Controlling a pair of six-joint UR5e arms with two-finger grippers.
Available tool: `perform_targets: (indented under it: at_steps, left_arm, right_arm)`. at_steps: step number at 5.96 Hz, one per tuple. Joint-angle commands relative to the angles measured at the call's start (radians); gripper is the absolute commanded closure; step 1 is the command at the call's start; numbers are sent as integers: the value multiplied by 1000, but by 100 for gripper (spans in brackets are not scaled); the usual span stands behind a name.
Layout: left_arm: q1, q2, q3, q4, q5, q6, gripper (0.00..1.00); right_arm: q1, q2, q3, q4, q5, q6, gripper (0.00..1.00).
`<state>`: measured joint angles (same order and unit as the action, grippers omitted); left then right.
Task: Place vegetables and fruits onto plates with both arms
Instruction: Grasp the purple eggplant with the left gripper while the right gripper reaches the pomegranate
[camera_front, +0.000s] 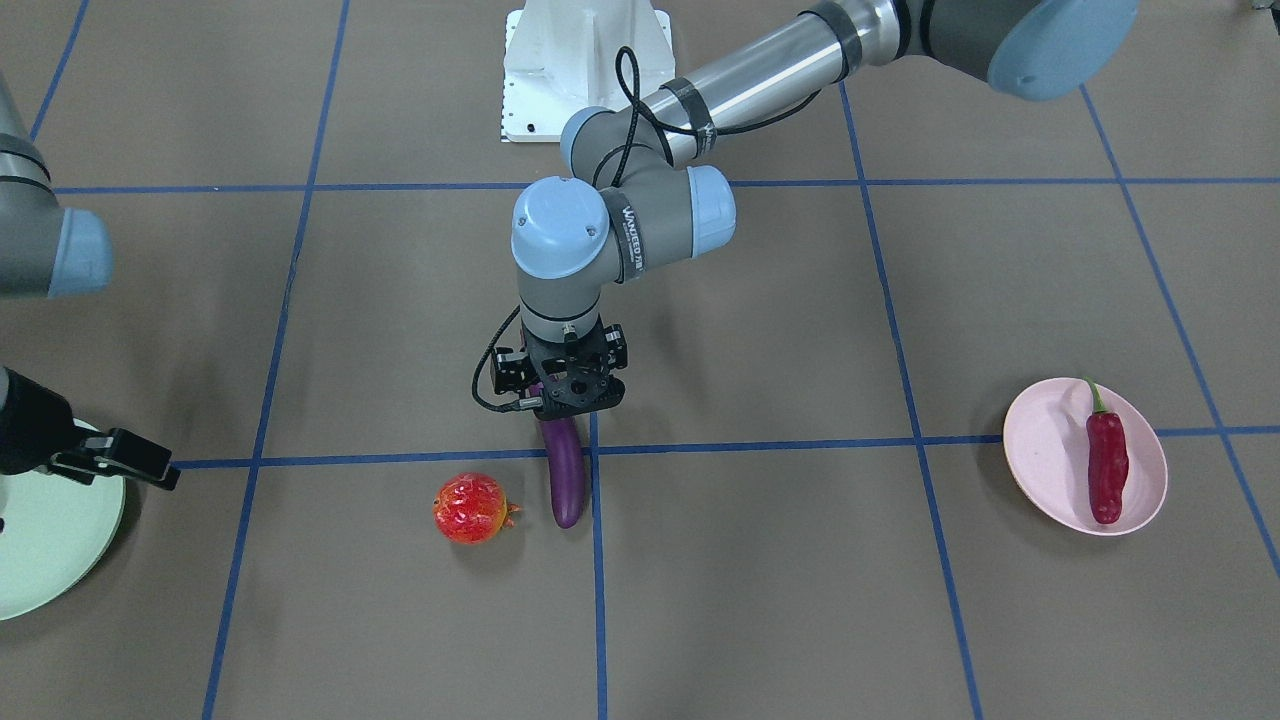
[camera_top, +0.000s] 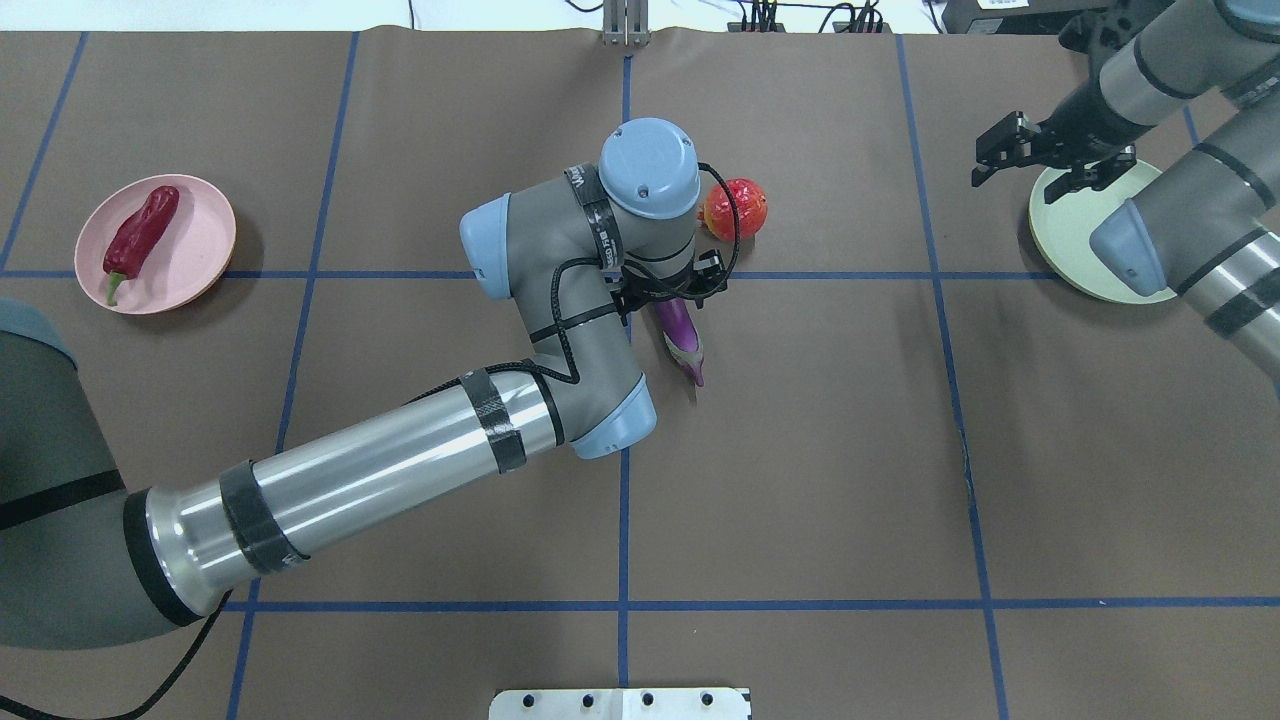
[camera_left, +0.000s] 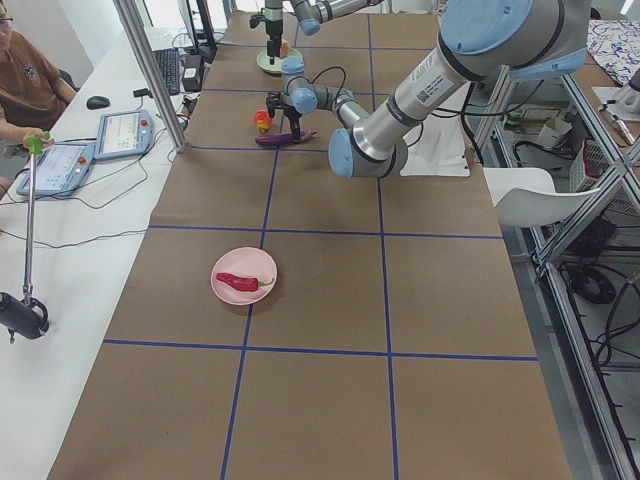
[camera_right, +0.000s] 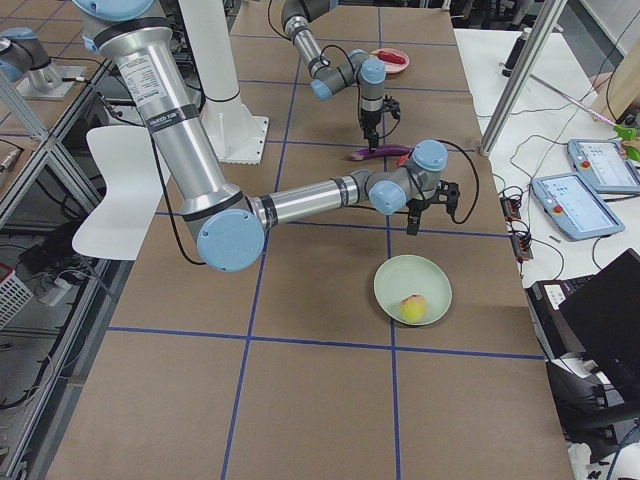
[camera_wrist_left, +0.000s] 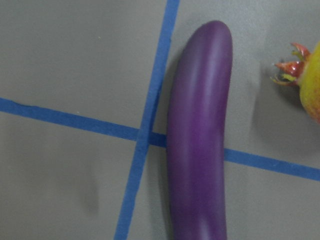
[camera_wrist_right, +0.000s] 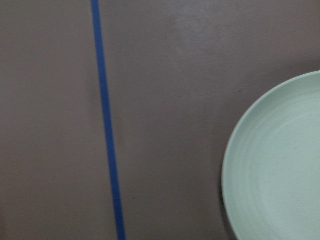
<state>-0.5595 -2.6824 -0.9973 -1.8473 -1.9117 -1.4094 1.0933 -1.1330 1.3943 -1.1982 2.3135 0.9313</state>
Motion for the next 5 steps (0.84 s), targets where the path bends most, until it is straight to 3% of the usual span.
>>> perform_targets:
  at_steps: [1,2,3,5]
  left_arm:
    - [15,-8,31,-29,25,-2,4]
    - [16,-8,32,-29,26,-3,16]
    - [26,-8,32,-29,28,-17,39]
    - [35,-8,28,-32,26,-43,100]
  right_arm:
    - [-52,41,3,0,-3,98,0]
    - [-65,42,2,0,-3,100,0]
    - [-76,55,-1,-1,-5,100,0]
    - [-93,76,-9,-1,-13,113,0]
